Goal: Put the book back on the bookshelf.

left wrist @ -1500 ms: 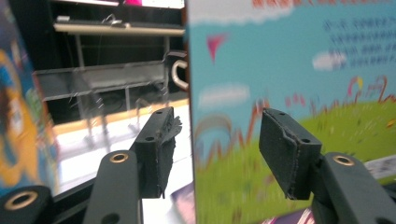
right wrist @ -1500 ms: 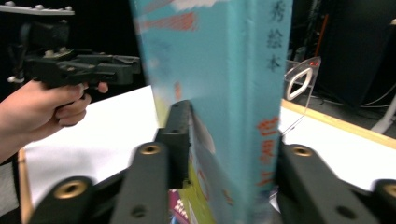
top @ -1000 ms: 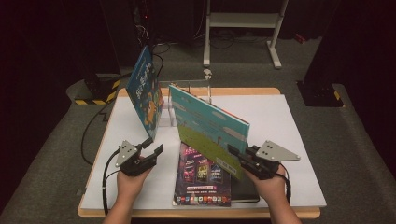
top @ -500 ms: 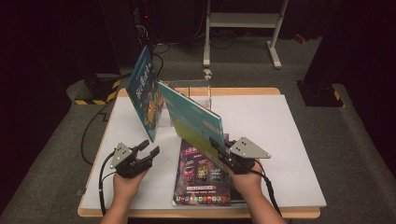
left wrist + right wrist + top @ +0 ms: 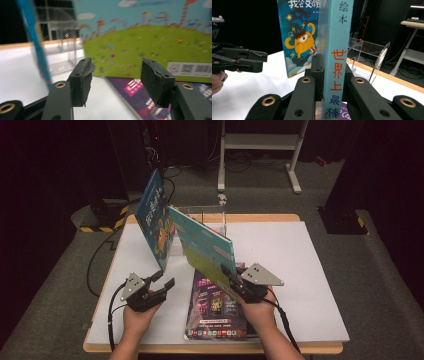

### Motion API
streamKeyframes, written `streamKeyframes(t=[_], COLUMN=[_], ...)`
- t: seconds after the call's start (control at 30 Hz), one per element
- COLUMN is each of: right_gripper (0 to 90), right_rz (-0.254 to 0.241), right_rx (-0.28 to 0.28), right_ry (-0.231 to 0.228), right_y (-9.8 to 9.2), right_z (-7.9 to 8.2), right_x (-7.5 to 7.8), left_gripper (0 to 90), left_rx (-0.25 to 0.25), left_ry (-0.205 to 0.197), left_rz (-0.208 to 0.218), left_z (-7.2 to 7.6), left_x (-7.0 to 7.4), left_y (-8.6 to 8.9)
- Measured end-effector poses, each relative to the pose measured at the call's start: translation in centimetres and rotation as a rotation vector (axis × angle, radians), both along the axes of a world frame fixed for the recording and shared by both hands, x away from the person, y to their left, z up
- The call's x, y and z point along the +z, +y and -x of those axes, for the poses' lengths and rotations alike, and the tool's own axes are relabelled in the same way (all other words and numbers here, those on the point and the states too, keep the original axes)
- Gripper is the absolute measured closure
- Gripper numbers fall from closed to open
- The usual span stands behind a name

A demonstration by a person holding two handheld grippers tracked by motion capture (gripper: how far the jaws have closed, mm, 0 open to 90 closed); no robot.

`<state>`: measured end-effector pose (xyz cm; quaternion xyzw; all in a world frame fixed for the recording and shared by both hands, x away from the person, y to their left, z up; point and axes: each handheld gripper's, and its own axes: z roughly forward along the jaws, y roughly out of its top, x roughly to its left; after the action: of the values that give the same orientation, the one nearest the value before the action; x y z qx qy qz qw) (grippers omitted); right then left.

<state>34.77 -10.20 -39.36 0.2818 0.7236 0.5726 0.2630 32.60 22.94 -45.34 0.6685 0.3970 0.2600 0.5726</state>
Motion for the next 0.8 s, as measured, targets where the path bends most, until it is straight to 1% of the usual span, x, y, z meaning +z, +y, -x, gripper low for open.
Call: streamKeyframes(t=[0.03, 0.1, 0.2, 0.27, 0.37, 0.5, 0.53, 0.6, 0.63, 0.7, 0.8], right_gripper=[80.5, 80.4, 80.4, 80.3, 80.3, 80.2, 80.1, 79.9, 79.8, 79.5, 79.0], right_rz=[0.002, 0.004, 0.003, -0.002, -0.011, -0.019, -0.023, -0.027, -0.030, -0.039, -0.035], right_rx=[0.000, 0.004, 0.005, 0.003, -0.002, 0.000, 0.000, -0.001, 0.000, 0.003, 0.007], right_ry=[-0.001, -0.006, -0.004, -0.002, 0.008, 0.021, 0.024, 0.026, 0.028, 0.035, 0.033], right_y=[0.1, 0.2, 0.3, 0.3, 0.2, 0.1, 0.1, 0.1, 0.1, 0.1, 0.3], right_z=[0.1, 0.2, 0.3, 0.3, 0.2, 0.1, 0.1, 0.1, 0.1, 0.1, 0.3], right_x=[0.0, 0.0, -0.1, -0.1, 0.0, 0.0, 0.0, 0.0, -0.1, -0.1, -0.1], left_gripper=[41.4, 39.7, 35.0, 31.5, 28.4, 24.6, 23.0, 20.5, 19.7, 19.5, 19.4], left_rx=[-0.009, -0.035, -0.080, -0.110, -0.167, -0.229, -0.245, -0.272, -0.279, -0.292, -0.301], left_ry=[-0.025, -0.047, -0.062, -0.071, -0.086, -0.118, -0.113, -0.095, -0.093, -0.092, -0.096], left_rz=[0.004, 0.014, 0.028, 0.054, 0.084, 0.121, 0.133, 0.138, 0.139, 0.131, 0.141], left_z=[0.3, 0.6, 0.9, 0.9, 0.7, 0.3, 0.1, -0.5, -0.6, -0.9, -1.0], left_x=[0.4, 1.2, 2.5, 3.5, 5.4, 8.1, 8.6, 9.3, 9.6, 10.1, 10.4], left_y=[-0.4, -1.1, -2.2, -3.1, -4.5, -6.5, -7.0, -8.2, -8.7, -9.7, -10.5])
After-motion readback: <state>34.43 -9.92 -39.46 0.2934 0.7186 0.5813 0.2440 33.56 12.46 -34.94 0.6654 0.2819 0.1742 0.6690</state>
